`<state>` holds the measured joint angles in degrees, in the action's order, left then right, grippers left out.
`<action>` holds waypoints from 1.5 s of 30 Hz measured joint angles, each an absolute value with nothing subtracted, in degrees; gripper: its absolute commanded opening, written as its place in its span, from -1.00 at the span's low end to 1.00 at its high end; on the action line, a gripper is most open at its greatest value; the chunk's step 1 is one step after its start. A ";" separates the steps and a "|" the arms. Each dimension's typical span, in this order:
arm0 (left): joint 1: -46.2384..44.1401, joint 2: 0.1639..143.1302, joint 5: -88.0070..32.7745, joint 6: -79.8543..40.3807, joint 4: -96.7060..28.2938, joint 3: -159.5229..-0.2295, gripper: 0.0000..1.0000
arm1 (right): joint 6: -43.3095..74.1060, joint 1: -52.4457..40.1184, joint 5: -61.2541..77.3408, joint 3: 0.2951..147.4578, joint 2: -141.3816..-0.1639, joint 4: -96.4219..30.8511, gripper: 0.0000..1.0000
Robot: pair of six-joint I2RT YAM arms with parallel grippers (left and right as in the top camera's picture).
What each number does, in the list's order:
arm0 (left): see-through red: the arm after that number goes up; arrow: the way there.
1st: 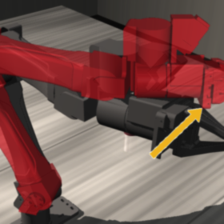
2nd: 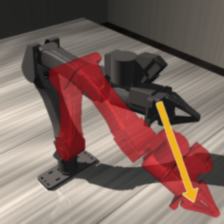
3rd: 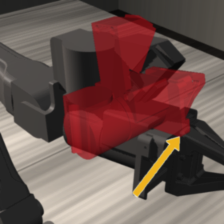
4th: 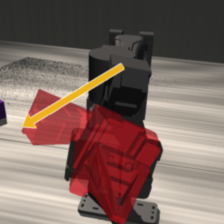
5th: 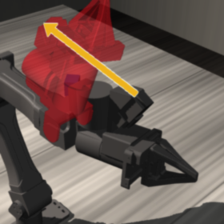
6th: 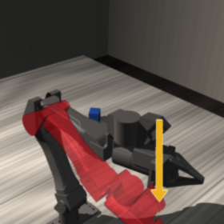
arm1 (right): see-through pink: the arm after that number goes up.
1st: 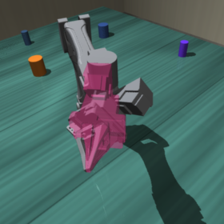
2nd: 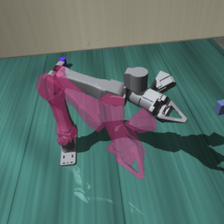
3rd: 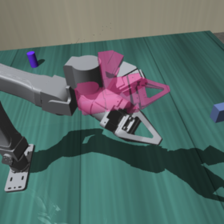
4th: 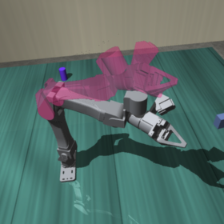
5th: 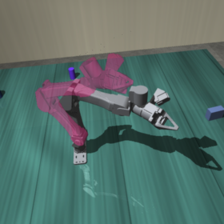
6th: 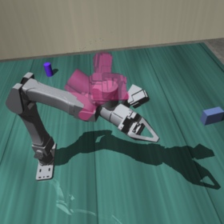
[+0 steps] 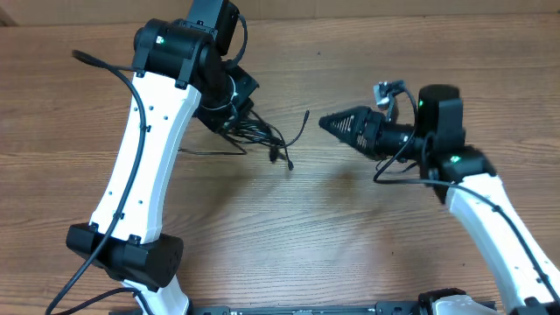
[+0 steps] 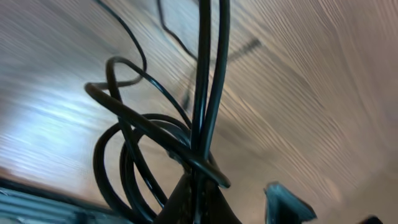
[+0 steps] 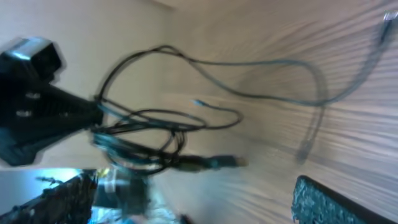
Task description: Untangle cables
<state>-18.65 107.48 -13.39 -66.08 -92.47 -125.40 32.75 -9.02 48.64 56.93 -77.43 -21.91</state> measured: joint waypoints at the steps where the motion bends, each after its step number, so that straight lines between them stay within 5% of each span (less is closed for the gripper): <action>1: -18.65 107.50 -15.14 -66.59 -92.38 -125.40 -0.92 | 30.09 -9.02 47.20 59.46 -77.43 -25.67 0.99; 18: -18.79 107.46 -29.85 -66.41 -96.68 -125.43 -0.91 | -19.92 -18.46 38.15 77.71 -69.63 -63.09 0.79; 26: -20.29 107.46 -32.71 -55.59 -96.68 -125.45 -0.92 | -25.65 -28.01 36.58 77.71 -69.76 -58.17 0.68; 39: -23.64 107.46 -32.82 -50.63 -96.68 -125.47 -0.92 | -27.07 -28.27 29.30 77.71 -72.49 -52.53 0.50; 45: -23.66 107.46 -32.82 -50.50 -96.64 -125.47 -0.91 | -27.16 -28.27 27.40 77.71 -76.84 -51.83 -0.19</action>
<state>-23.66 107.46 -32.82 -50.50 -96.64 -125.47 -27.16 -28.27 27.40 77.71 -76.84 -51.83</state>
